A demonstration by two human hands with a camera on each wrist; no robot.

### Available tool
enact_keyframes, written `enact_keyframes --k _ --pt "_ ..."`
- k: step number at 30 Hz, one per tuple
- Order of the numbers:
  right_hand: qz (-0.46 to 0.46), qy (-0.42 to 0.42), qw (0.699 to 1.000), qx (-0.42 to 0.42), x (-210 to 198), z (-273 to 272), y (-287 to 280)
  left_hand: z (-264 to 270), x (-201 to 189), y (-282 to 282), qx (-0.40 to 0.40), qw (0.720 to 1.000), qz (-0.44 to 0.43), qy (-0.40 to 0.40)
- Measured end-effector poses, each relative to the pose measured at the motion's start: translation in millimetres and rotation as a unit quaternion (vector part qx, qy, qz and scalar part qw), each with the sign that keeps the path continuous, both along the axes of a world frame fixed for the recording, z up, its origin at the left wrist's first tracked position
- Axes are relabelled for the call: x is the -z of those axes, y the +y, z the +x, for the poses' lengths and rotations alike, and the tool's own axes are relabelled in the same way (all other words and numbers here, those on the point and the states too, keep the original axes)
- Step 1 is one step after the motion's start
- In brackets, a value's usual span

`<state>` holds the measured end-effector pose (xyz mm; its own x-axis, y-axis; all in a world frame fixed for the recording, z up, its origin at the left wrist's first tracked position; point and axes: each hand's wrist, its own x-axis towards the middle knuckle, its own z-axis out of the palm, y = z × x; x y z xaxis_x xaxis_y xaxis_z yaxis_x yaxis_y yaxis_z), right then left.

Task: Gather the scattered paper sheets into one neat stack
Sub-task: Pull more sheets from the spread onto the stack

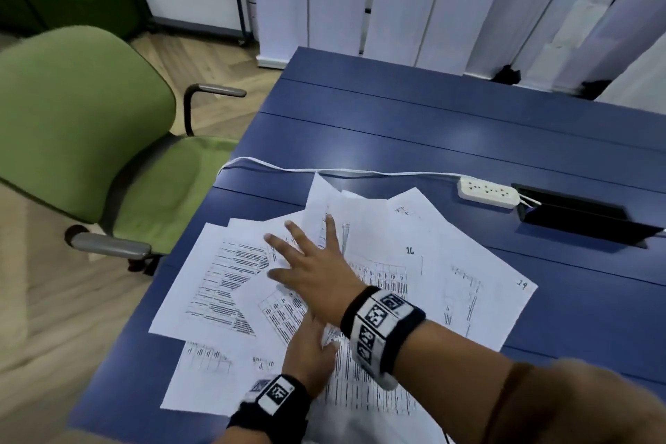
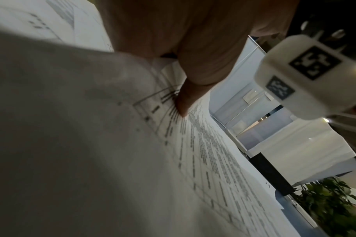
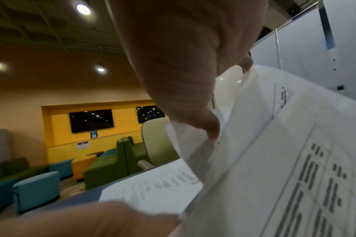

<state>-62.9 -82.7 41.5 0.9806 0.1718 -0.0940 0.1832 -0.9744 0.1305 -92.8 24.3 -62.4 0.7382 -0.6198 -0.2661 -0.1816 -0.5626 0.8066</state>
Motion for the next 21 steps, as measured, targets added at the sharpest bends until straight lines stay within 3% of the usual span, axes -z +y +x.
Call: enact_keyframes --k 3,6,8,12,15,18,21 --pt "-0.054 0.05 0.996 0.047 -12.5 19.6 -5.7 2.8 -4.5 2.4 0.01 1.0 0.006 -0.004" --pt "-0.027 -0.078 0.993 0.087 -34.7 22.7 -23.0 7.4 -6.2 7.4 -0.009 0.999 -0.004 0.053" --pt "0.01 -0.204 0.969 0.136 -54.3 22.6 -39.7 11.7 -3.6 11.5 -0.042 0.991 -0.024 0.122" --pt "0.088 -0.417 0.871 0.244 -103.1 5.8 -87.1 19.3 -0.4 15.2 -0.056 0.979 -0.057 0.186" --pt "0.21 -0.514 0.764 0.329 -135.0 -31.6 -121.3 22.3 -1.5 14.1 -0.058 0.973 -0.076 0.211" --pt "0.278 -0.543 0.663 0.434 -137.2 -71.1 -145.1 20.7 -4.2 12.6 -0.081 0.965 -0.086 0.235" --pt "0.343 -0.481 0.592 0.548 -96.8 -111.1 -155.6 17.4 -9.7 10.0 -0.088 0.962 -0.106 0.237"
